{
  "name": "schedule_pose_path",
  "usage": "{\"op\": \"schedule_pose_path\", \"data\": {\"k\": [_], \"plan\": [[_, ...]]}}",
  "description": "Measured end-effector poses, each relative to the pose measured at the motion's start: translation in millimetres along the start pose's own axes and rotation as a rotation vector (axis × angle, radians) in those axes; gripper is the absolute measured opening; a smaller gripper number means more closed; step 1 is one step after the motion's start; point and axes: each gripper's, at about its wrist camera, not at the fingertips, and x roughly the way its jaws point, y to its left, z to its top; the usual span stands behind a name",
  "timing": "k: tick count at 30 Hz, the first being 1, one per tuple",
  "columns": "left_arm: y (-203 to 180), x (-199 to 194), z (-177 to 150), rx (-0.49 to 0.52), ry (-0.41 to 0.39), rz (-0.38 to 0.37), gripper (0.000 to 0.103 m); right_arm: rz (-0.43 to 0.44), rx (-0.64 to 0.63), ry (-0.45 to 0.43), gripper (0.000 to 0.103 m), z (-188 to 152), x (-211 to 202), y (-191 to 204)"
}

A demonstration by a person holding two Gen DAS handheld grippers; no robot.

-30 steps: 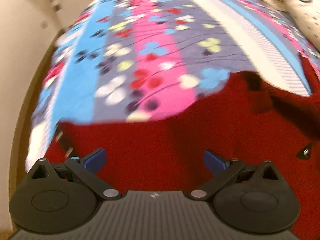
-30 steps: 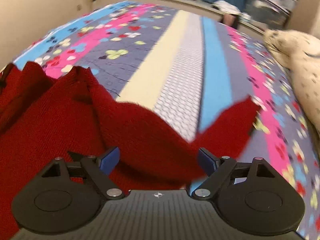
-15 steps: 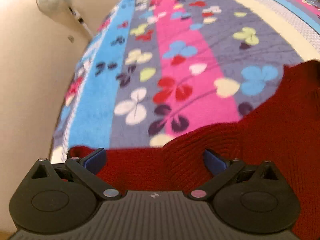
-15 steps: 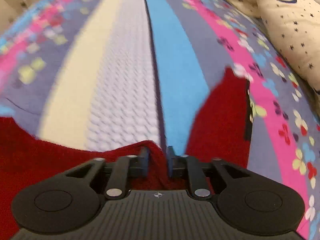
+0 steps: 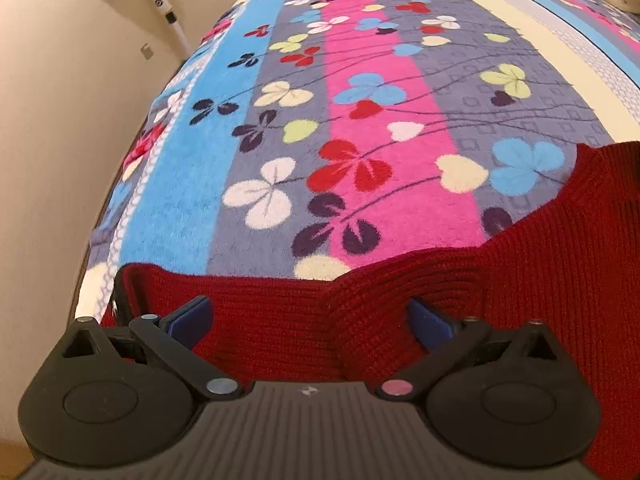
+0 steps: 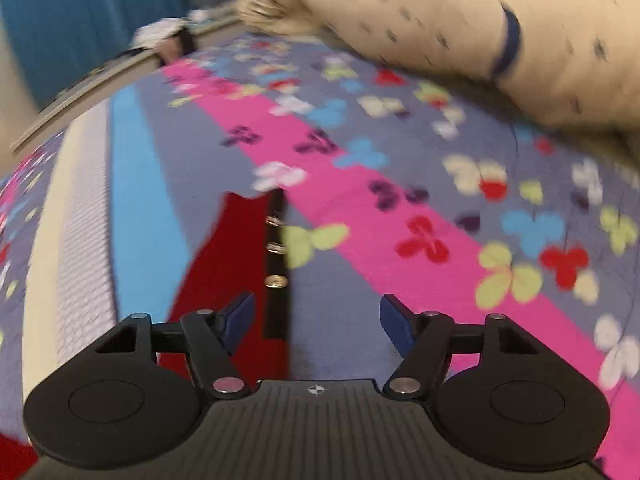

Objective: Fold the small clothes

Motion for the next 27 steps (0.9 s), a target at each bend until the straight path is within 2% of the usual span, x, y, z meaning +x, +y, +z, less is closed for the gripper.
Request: {"op": "schedule_pose_path", "data": {"k": [2, 4, 5, 6, 7, 8, 11, 15, 17, 19, 22, 23, 24, 25, 26, 27], "plan": [[-1, 0, 2, -0.009, 0.013, 0.006, 0.103, 0.067, 0.066, 0.08, 0.072, -5, 21, -2], [-3, 0, 4, -0.013, 0.025, 0.017, 0.103, 0.122, 0.078, 0.14, 0.071, -13, 40, 12], [-4, 0, 4, -0.011, 0.029, 0.025, 0.103, 0.123, 0.046, 0.114, 0.048, -17, 40, 20], [-6, -1, 4, -0.006, 0.03, 0.033, 0.103, 0.134, 0.0, 0.092, 0.018, -20, 35, 27], [-7, -1, 5, 0.001, 0.031, 0.04, 0.103, 0.123, -0.028, 0.085, 0.006, -19, 30, 29], [-8, -2, 5, 0.008, 0.032, 0.044, 0.103, 0.091, 0.001, 0.07, 0.006, -17, 22, 25], [-9, -1, 6, 0.02, 0.035, 0.043, 0.103, 0.068, 0.157, 0.023, 0.006, -8, -31, -13], [-6, 1, 5, -0.006, 0.036, 0.017, 0.103, -0.011, 0.216, -0.086, 0.006, -5, -131, -54], [-6, 1, 4, -0.023, 0.035, 0.014, 0.103, -0.056, 0.229, -0.133, 0.006, 3, -159, -59], [-5, 0, 2, -0.046, 0.04, 0.016, 0.103, -0.058, 0.259, -0.143, 0.006, 19, -155, -57], [-6, -6, 1, -0.049, 0.053, 0.021, 0.103, -0.119, 0.271, -0.106, 0.008, 44, -89, -51], [-6, -8, 1, -0.04, 0.054, 0.024, 0.103, -0.171, 0.241, -0.106, 0.009, 48, -65, -52], [-7, -11, 0, -0.024, 0.051, 0.028, 0.103, -0.269, 0.215, -0.116, 0.011, 48, -52, -55], [-8, -14, -1, -0.005, 0.046, 0.03, 0.103, -0.373, 0.207, -0.122, 0.026, 46, -39, -63], [-8, -16, -1, 0.013, 0.041, 0.029, 0.103, -0.429, 0.232, -0.113, 0.05, 44, -32, -78], [-7, -17, -2, 0.024, 0.036, 0.025, 0.103, -0.432, 0.288, -0.11, 0.055, 40, -31, -97]]}}
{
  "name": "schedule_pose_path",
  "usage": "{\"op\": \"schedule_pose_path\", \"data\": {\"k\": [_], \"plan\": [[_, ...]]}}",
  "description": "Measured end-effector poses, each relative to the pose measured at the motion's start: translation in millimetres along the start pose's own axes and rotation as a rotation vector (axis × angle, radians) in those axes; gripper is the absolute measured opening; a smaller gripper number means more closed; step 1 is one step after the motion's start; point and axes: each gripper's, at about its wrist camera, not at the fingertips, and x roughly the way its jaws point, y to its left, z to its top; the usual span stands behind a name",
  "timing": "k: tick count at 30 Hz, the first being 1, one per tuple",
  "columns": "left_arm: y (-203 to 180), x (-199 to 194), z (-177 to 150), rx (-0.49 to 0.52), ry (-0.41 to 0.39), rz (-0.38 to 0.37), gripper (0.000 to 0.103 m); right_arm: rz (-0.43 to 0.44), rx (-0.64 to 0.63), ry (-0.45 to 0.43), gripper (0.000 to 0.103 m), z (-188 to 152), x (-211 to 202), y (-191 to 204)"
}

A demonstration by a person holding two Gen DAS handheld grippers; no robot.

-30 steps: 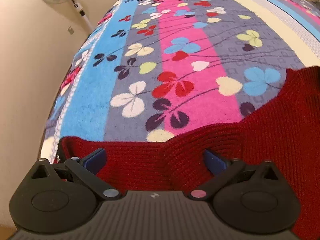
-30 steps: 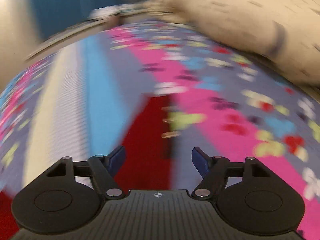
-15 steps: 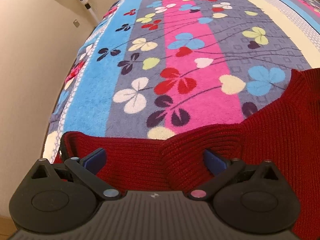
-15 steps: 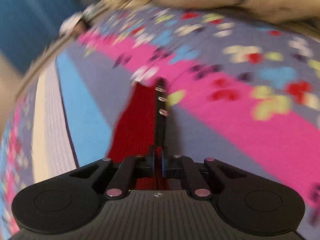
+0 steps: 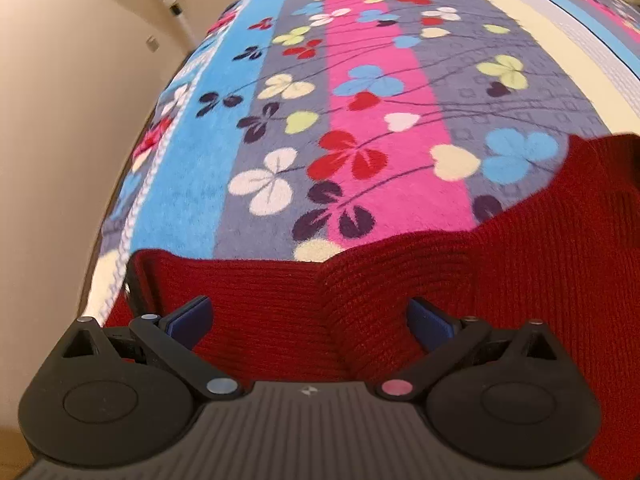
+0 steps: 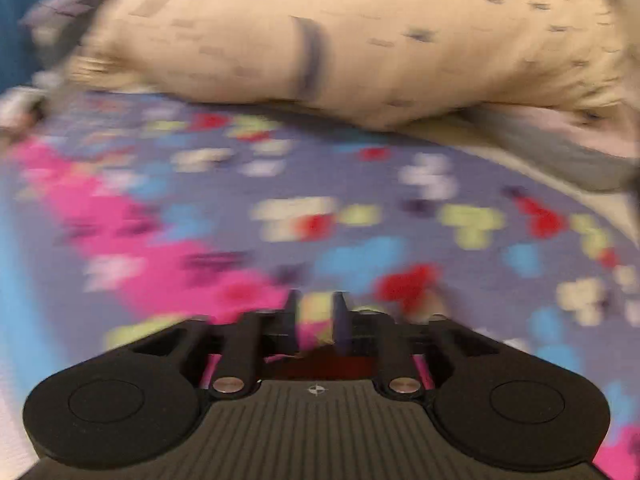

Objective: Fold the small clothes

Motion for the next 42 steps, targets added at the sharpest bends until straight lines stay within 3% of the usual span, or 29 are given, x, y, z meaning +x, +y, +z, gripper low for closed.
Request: {"op": "schedule_pose_path", "data": {"k": [2, 7, 10, 13, 15, 16, 17, 18, 23, 25, 27, 28, 30, 31, 32, 34, 38, 42], "plan": [[4, 0, -2, -0.003, -0.005, -0.016, 0.103, 0.052, 0.098, 0.013, 0.055, -1, 6, -35], [13, 4, -6, -0.113, 0.015, -0.047, 0.103, 0.166, 0.058, -0.003, 0.057, -6, 8, -97], [13, 2, -9, -0.157, 0.025, -0.04, 0.103, 0.342, 0.048, 0.174, 0.057, -15, 34, -107], [14, -1, -9, -0.174, 0.044, -0.027, 0.103, 0.439, 0.066, 0.2, 0.058, -25, 50, -91], [15, -3, -8, -0.196, 0.063, -0.019, 0.103, 0.426, 0.054, 0.18, 0.06, -31, 60, -71], [15, -5, -7, -0.207, 0.071, -0.012, 0.103, 0.407, 0.035, 0.158, 0.056, -33, 61, -61], [15, -6, -7, -0.213, 0.075, -0.006, 0.103, 0.378, -0.01, 0.128, 0.017, -34, 58, -51], [14, -6, -7, -0.211, 0.077, 0.001, 0.103, 0.331, -0.057, 0.11, 0.012, -35, 52, -43], [8, -4, -6, -0.175, 0.071, 0.027, 0.103, 0.126, -0.025, -0.123, 0.01, -29, -17, -70], [9, -2, -7, -0.193, 0.073, 0.02, 0.103, 0.124, -0.02, -0.091, 0.01, -30, -13, -91], [11, -3, -8, -0.206, 0.073, 0.013, 0.103, 0.113, -0.046, 0.018, 0.013, -38, 20, -102], [13, -6, -9, -0.211, 0.073, 0.007, 0.103, 0.096, -0.063, 0.061, 0.022, -43, 36, -106], [21, -14, -12, -0.22, 0.067, -0.015, 0.103, 0.093, -0.051, 0.012, 0.043, -47, 34, -117], [26, -19, -13, -0.219, 0.057, -0.026, 0.103, 0.063, -0.043, -0.002, 0.06, -47, 26, -119], [32, -25, -15, -0.217, 0.046, -0.033, 0.103, 0.044, -0.037, -0.012, 0.067, -48, 16, -121], [49, -39, -23, -0.218, 0.017, -0.011, 0.103, 0.067, -0.052, -0.039, 0.067, -54, -12, -129], [86, -50, -47, -0.198, -0.011, 0.07, 0.103, 0.206, -0.193, -0.103, 0.069, -90, -87, -137], [109, -37, -75, -0.15, 0.045, 0.07, 0.103, 0.328, -0.341, -0.055, 0.07, -142, -148, -129]]}}
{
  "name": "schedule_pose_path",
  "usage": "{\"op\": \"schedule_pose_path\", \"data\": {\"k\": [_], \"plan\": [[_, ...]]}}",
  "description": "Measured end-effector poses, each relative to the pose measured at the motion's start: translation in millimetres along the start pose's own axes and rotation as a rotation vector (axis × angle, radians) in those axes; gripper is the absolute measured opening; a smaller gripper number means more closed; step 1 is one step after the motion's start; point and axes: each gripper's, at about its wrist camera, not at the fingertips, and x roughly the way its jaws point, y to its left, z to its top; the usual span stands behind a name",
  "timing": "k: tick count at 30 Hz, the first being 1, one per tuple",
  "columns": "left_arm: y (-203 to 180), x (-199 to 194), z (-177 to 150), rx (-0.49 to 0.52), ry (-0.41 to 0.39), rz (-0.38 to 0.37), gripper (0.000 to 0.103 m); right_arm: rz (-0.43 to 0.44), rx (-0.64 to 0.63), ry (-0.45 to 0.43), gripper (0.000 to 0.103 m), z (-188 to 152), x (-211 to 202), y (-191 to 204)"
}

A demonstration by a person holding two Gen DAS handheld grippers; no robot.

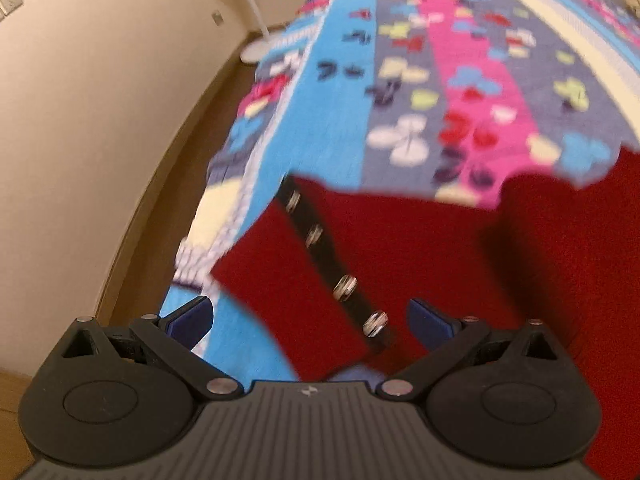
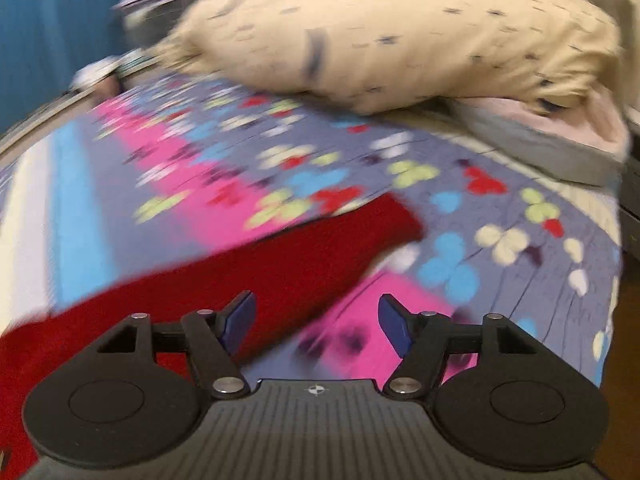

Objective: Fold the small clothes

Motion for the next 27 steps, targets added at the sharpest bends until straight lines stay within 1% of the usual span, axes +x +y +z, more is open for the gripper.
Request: {"op": "schedule_pose_path", "data": {"k": [2, 5, 6, 7, 8, 9, 10, 11, 12, 13, 14, 16, 18, 20, 22, 23, 25, 27], "plan": [[4, 14, -5, 0.014, 0.028, -0.025, 0.103, 0.047, -0.03, 0.04, 0.07, -19, -19, 21], [-2, 31, -6, 0.038, 0.05, -0.107, 0.103, 0.102, -0.058, 0.108, 0.07, -38, -38, 48], [-7, 38, -5, 0.054, 0.052, -0.11, 0.103, 0.106, -0.069, 0.12, 0.07, -42, -46, 57], [-12, 45, -4, 0.066, 0.042, -0.084, 0.102, 0.101, -0.084, 0.124, 0.07, -44, -52, 64], [-13, 49, -5, 0.066, 0.026, -0.062, 0.086, 0.092, -0.103, 0.119, 0.07, -46, -60, 73], [-10, 50, -3, 0.037, 0.002, -0.052, 0.067, 0.083, -0.132, 0.109, 0.07, -46, -68, 80], [-2, 46, 1, -0.014, -0.001, -0.075, 0.022, 0.074, -0.165, 0.092, 0.069, -45, -75, 87], [11, 41, 7, -0.078, 0.001, -0.094, 0.01, 0.071, -0.198, 0.065, 0.068, -43, -83, 93], [31, 31, 12, -0.146, -0.021, -0.12, 0.01, 0.074, -0.233, 0.03, 0.068, -40, -92, 100], [50, 21, 16, -0.178, -0.063, -0.12, 0.01, 0.074, -0.262, -0.004, 0.068, -39, -98, 106], [66, 13, 21, -0.196, -0.088, -0.103, 0.01, 0.075, -0.291, -0.037, 0.068, -36, -105, 112], [114, -1, 32, -0.268, -0.1, -0.073, 0.009, 0.078, -0.321, -0.085, 0.068, -33, -112, 125], [164, -9, 37, -0.355, -0.095, -0.039, 0.009, 0.111, -0.333, -0.114, 0.068, -33, -120, 139], [201, -14, 33, -0.424, -0.077, -0.012, 0.009, 0.145, -0.33, -0.107, 0.068, -34, -123, 151], [226, -13, 23, -0.447, -0.06, 0.057, 0.009, 0.175, -0.329, -0.084, 0.068, -39, -124, 163], [237, -10, 15, -0.461, -0.043, 0.064, 0.009, 0.18, -0.331, -0.077, 0.068, -41, -123, 167], [259, -4, -1, -0.524, 0.003, 0.025, 0.009, 0.185, -0.338, -0.062, 0.068, -47, -123, 173], [266, 5, -11, -0.553, 0.044, 0.006, 0.009, 0.191, -0.341, -0.049, 0.068, -49, -124, 177]]}}
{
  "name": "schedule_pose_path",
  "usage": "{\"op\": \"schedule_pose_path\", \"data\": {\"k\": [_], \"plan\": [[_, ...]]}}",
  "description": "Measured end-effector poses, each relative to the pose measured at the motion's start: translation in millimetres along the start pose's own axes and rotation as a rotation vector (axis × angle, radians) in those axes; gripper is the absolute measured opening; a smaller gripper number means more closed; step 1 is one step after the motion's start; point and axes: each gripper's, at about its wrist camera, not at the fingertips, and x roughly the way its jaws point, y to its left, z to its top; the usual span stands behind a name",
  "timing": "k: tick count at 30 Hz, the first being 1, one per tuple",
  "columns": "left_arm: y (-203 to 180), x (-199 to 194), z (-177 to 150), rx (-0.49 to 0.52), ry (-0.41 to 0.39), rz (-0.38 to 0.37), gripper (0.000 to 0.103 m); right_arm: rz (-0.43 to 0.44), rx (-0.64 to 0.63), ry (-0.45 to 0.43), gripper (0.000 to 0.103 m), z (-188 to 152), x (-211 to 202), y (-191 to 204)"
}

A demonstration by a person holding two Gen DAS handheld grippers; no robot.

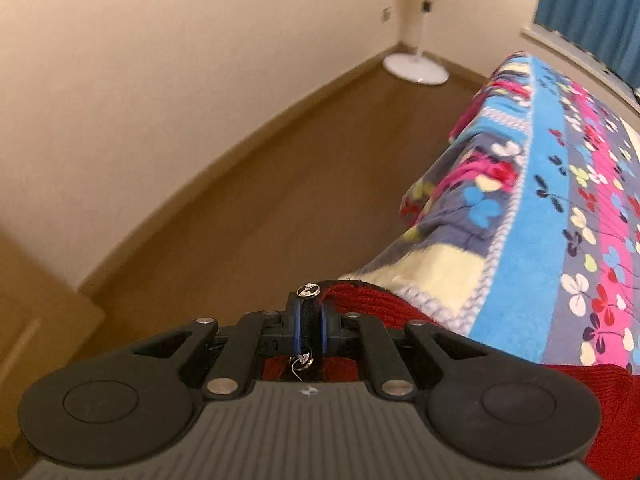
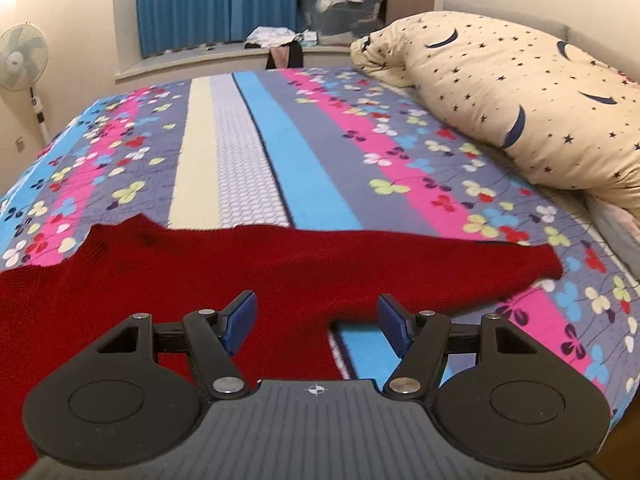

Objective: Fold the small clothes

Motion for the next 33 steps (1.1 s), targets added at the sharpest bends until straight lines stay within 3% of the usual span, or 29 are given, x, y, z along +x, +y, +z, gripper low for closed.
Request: {"op": "schedule_pose_path", "data": {"k": [5, 8, 11, 14, 20, 23, 31, 33], "plan": [[-9, 18, -6, 0.029, 0.072, 0.012, 0.009, 0.004, -0.005, 0.008, 0.068, -5, -4, 7], [-15, 11, -7, 0.023, 0.106, -0.018, 0.009, 0.005, -0.009, 0.006, 0.068, -8, -7, 4], [-31, -13, -6, 0.017, 0.163, -0.12, 0.009, 0.001, 0.007, 0.012, 0.068, -10, -6, -1], [-65, -43, -7, 0.08, 0.19, -0.244, 0.01, -0.001, 0.048, 0.034, 0.068, -13, 3, -11], [-165, -116, -33, 0.242, 0.211, -0.484, 0.01, -0.018, 0.115, 0.062, 0.068, -28, 15, -31], [-238, -147, -62, 0.333, 0.237, -0.601, 0.01, -0.026, 0.12, 0.053, 0.069, -36, 15, -43], [-436, -164, -167, 0.527, 0.359, -0.741, 0.011, -0.028, 0.181, 0.065, 0.068, -52, 21, -77], [-464, -164, -194, 0.589, 0.365, -0.76, 0.033, -0.028, 0.19, 0.067, 0.069, -55, 24, -82]]}}
